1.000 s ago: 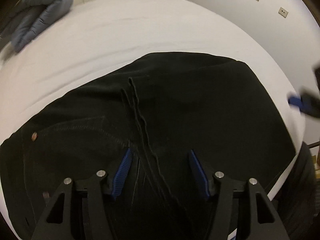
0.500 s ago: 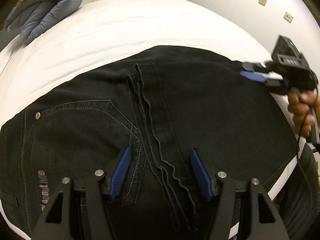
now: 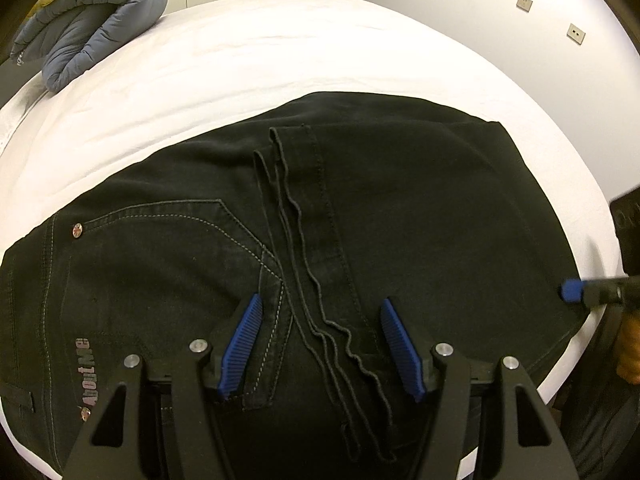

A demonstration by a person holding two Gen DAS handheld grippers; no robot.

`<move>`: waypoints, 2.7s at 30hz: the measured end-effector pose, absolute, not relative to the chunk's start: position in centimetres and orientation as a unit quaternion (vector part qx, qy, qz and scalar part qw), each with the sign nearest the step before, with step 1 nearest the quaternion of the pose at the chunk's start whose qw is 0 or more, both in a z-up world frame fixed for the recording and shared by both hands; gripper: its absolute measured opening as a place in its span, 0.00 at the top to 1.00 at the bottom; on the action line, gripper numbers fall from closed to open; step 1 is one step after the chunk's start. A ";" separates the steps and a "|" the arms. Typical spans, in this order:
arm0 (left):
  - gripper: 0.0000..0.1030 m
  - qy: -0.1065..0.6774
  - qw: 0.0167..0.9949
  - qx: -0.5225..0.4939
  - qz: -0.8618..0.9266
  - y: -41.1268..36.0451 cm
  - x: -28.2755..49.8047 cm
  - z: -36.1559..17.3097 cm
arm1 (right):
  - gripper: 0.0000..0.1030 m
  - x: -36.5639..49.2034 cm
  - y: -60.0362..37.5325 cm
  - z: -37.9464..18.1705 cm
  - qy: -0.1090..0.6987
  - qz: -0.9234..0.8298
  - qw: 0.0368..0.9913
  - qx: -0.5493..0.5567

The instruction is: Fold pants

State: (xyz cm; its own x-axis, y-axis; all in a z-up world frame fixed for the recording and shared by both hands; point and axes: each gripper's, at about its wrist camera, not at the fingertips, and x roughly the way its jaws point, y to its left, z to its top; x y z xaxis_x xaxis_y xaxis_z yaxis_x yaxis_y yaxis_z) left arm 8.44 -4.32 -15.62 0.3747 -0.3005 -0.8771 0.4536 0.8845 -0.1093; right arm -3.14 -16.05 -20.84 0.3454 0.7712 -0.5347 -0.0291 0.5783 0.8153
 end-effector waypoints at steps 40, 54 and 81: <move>0.24 0.456 0.864 -0.183 -0.107 14.1 2.8 -12.6 | 0.48 2.6 -1.3 -12.4 0.476 0.306 0.762 0.314; 0.20 0.444 0.814 -0.375 0.016 23.2 1.9 -16.1 | 0.48 9.3 3.6 -16.8 0.520 0.315 0.704 0.367; 0.78 0.424 0.877 -0.224 -0.019 16.9 5.1 -9.9 | 0.54 10.3 4.1 -20.9 0.579 0.250 0.693 0.349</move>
